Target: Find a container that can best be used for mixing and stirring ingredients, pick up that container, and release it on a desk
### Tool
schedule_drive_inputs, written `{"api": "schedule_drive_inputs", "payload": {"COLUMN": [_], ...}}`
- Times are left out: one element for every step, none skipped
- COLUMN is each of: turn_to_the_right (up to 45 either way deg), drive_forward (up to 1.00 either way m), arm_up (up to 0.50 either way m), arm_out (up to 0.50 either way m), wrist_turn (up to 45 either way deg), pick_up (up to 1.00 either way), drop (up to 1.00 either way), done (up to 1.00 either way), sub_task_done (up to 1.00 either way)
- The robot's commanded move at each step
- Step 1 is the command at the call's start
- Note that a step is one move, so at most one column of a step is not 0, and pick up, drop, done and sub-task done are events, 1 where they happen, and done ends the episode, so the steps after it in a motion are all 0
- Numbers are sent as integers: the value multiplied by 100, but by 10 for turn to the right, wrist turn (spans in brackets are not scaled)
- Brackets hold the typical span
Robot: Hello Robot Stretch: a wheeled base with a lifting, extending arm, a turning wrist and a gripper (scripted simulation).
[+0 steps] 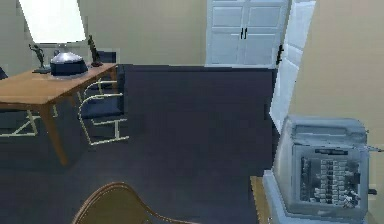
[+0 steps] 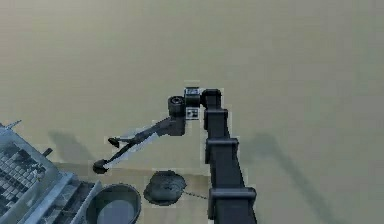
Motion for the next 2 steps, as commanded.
{"api": "schedule_drive_inputs", "payload": {"turn_to_the_right": [0, 0], "drive_forward": [0, 0], "arm_up": [0, 0], "arm_out": [-8, 0], "wrist_turn": [0, 0], "pick_up": [0, 0], "drop": [0, 0], "done": [0, 100], "sub_task_done": [0, 0]}}
